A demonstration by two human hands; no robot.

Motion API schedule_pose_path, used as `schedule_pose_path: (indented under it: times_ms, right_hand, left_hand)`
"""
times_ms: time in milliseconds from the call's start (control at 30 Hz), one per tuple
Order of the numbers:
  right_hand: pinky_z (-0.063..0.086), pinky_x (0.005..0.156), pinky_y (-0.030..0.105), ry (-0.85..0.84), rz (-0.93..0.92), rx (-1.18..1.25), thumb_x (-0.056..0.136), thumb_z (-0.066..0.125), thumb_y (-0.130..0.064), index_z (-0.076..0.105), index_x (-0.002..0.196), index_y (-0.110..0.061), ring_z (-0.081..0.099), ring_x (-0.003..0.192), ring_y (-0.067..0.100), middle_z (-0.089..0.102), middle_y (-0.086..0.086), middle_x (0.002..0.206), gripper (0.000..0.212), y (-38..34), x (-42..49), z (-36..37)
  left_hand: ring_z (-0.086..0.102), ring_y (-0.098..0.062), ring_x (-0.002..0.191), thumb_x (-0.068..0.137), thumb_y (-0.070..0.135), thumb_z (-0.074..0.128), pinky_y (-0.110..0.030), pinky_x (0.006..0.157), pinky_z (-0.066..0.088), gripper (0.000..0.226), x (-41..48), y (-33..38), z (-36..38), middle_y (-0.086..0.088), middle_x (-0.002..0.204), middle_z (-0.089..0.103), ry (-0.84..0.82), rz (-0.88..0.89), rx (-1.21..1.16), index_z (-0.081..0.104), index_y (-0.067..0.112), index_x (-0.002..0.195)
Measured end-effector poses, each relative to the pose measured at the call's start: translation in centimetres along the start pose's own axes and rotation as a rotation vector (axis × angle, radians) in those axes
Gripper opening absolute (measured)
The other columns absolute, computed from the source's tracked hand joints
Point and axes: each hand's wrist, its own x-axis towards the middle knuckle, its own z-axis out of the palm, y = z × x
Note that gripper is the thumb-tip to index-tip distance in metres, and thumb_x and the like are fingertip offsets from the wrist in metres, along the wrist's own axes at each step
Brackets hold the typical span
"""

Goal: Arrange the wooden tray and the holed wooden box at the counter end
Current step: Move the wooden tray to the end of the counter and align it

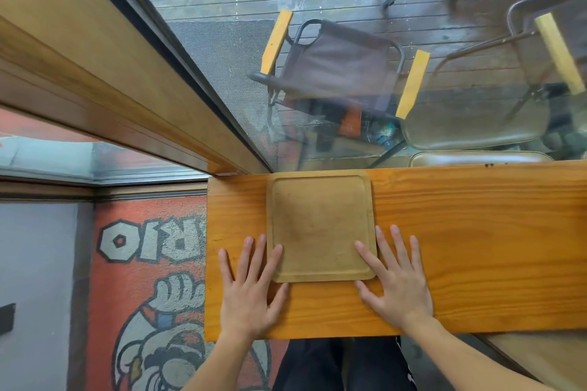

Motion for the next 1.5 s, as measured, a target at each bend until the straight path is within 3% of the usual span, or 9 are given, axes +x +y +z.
schedule_pose_path:
  times_ms: [300, 567, 767, 1500]
  right_hand:
    - [0.014, 0.117, 0.064, -0.001, -0.001, 0.0, 0.083, 0.049, -0.064, 0.018, 0.152, -0.039, 0.009, 0.151, 0.036, 0.016, 0.009, 0.163, 0.08, -0.16, 0.05, -0.13]
    - [0.014, 0.116, 0.066, -0.009, -0.006, -0.008, 0.084, 0.047, -0.062, 0.023, 0.152, -0.036, 0.009, 0.151, 0.037, 0.017, 0.011, 0.163, 0.077, -0.13, -0.14, -0.21]
    - [0.013, 0.116, 0.066, 0.001, -0.012, -0.014, 0.084, 0.044, -0.062, 0.023, 0.152, -0.034, 0.011, 0.15, 0.038, 0.02, 0.013, 0.162, 0.076, -0.15, -0.11, -0.12]
    - [0.012, 0.116, 0.066, 0.042, -0.016, -0.045, 0.085, 0.039, -0.061, 0.018, 0.152, -0.032, 0.01, 0.15, 0.039, 0.018, 0.014, 0.162, 0.076, -0.05, -0.1, 0.37]
  left_hand:
    - [0.01, -0.032, 0.154, 0.092, 0.058, 0.039, -0.073, 0.115, 0.011, 0.073, 0.07, -0.12, -0.03, -0.007, 0.166, 0.017, -0.029, 0.008, 0.034, 0.023, 0.028, 0.157]
    - [0.012, -0.035, 0.153, 0.098, 0.057, 0.024, -0.075, 0.113, 0.013, 0.07, -0.06, -0.22, 0.24, -0.011, 0.166, 0.015, -0.011, 0.032, 0.04, 0.012, 0.026, 0.158]
    - [0.013, -0.036, 0.153, 0.096, 0.054, 0.035, -0.076, 0.111, 0.015, 0.07, -0.04, -0.25, 0.37, -0.011, 0.166, 0.014, 0.011, 0.044, 0.021, 0.016, 0.026, 0.158]
    - [0.008, -0.036, 0.154, 0.097, 0.057, 0.036, -0.075, 0.112, 0.013, 0.071, -0.1, -0.21, 0.33, -0.008, 0.167, 0.012, 0.018, 0.03, 0.024, 0.013, 0.031, 0.158]
